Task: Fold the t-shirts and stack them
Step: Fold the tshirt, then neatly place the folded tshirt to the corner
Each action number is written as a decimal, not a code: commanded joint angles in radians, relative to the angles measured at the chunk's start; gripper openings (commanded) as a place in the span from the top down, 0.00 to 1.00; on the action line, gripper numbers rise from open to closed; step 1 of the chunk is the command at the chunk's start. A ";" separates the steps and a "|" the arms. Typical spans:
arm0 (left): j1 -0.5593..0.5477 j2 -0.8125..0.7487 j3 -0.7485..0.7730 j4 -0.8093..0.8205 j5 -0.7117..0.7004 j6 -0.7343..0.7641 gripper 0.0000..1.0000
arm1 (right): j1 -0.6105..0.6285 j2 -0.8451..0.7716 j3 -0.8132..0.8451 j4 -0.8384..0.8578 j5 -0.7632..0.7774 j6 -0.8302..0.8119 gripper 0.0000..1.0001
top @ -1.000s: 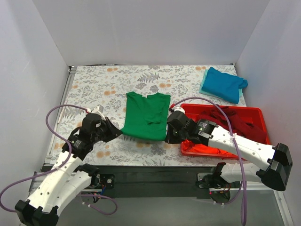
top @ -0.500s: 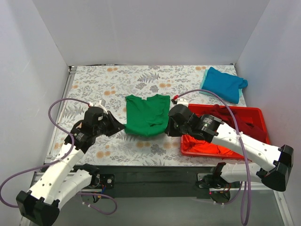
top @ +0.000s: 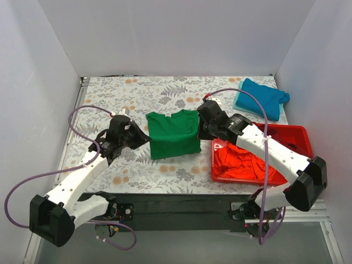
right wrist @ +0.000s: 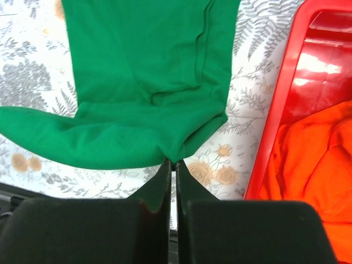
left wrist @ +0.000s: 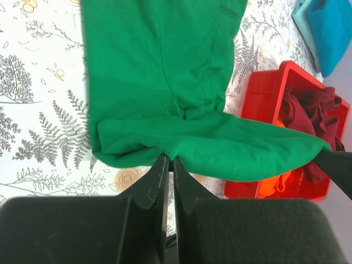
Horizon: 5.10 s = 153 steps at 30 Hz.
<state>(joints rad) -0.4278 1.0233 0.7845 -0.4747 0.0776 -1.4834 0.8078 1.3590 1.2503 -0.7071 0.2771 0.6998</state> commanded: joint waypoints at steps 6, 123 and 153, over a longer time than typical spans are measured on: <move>0.011 0.158 0.067 0.146 -0.053 -0.011 1.00 | -0.119 0.110 0.115 0.052 -0.048 -0.108 0.99; 0.158 0.865 0.338 0.179 0.108 0.336 1.00 | -0.343 0.744 0.249 0.305 -0.501 -0.275 0.12; 0.147 0.813 0.369 0.140 0.070 0.339 0.28 | -0.271 0.764 0.297 0.304 -0.440 -0.367 0.99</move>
<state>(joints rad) -0.2958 1.8751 1.1599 -0.2691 0.2134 -1.1664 0.5285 2.1151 1.4963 -0.3073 -0.2714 0.4084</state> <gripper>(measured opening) 0.693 0.086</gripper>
